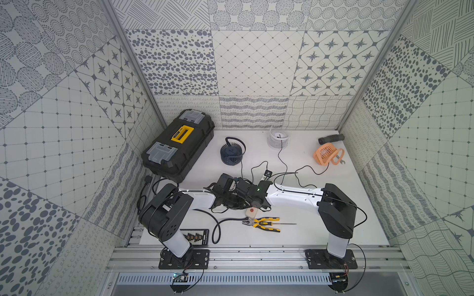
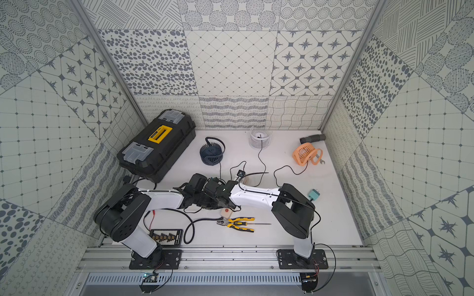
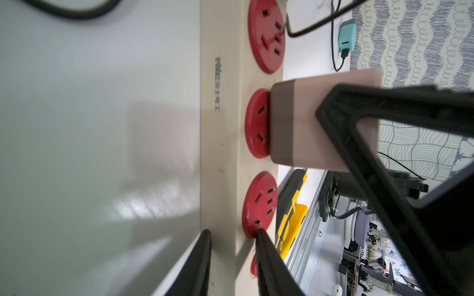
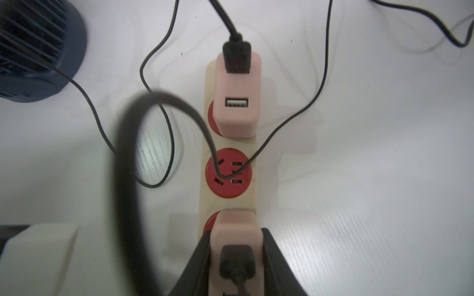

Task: Plug the desk fan into the power strip
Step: Insert the plug into the socket.

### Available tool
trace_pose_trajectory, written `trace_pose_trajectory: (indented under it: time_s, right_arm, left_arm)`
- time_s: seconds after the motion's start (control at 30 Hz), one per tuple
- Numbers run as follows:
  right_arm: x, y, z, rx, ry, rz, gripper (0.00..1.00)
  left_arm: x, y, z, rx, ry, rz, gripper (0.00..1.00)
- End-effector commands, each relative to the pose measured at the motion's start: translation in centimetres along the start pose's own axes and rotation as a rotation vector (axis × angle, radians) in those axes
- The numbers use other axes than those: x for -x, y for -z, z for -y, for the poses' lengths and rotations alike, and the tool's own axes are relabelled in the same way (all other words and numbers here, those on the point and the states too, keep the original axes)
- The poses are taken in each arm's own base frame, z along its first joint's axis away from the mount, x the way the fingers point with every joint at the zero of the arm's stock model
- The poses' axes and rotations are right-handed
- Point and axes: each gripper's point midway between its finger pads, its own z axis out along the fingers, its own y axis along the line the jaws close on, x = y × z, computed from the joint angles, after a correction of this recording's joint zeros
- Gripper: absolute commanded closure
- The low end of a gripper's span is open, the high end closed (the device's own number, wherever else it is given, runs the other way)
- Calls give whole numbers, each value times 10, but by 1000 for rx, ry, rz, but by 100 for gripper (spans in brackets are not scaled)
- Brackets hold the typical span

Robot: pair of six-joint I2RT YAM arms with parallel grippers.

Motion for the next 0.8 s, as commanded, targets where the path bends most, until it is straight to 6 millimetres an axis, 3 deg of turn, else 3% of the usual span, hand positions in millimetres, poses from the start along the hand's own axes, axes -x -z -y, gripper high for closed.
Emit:
trace_pose_trajectory:
  time_s: [0.0, 0.13, 0.27, 0.4, 0.6, 0.77]
  right_arm:
    - [-110, -35, 47, -193, 156, -365, 100]
    - [-129, -52, 54, -225, 160, -450, 100]
    - [-137, -51, 69, -209, 82, -466, 100]
    - [-150, -55, 61, -214, 96, -502, 100]
    - [-145, -39, 70, -233, 94, -444, 100]
    - [-157, -44, 51, -236, 161, -484, 100]
  left_arm:
    - [-2, 0, -20, 79, 38, 9, 69]
    - [-2, -1, -20, 76, 38, 13, 70]
    - [-1, -1, -17, 64, 43, 12, 70]
    - [1, -1, -16, 66, 44, 12, 70]
    - [0, -1, -17, 71, 50, 4, 71]
    - [0, -2, -19, 76, 52, 4, 71]
